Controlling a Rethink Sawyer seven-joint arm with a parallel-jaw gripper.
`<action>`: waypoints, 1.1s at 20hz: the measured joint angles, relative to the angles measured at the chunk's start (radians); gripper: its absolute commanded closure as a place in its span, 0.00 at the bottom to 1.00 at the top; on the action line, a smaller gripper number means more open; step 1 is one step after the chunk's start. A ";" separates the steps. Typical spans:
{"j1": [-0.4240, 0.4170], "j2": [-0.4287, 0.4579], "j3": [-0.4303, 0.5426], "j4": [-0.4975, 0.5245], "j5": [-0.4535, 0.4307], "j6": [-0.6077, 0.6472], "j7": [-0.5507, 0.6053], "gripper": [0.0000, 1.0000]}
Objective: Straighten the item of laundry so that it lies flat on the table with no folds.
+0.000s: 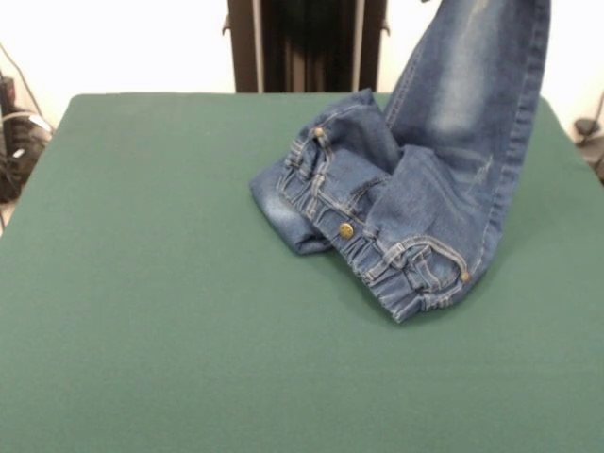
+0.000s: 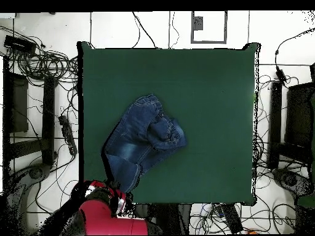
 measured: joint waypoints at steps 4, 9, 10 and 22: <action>0.000 0.000 0.000 0.000 -0.001 0.000 0.000 1.00; 0.000 0.000 0.000 0.000 -0.003 -0.005 0.000 0.00; 0.000 0.000 0.000 0.000 -0.003 -0.006 0.000 0.00; 0.000 0.000 0.001 0.000 -0.004 -0.013 0.000 0.00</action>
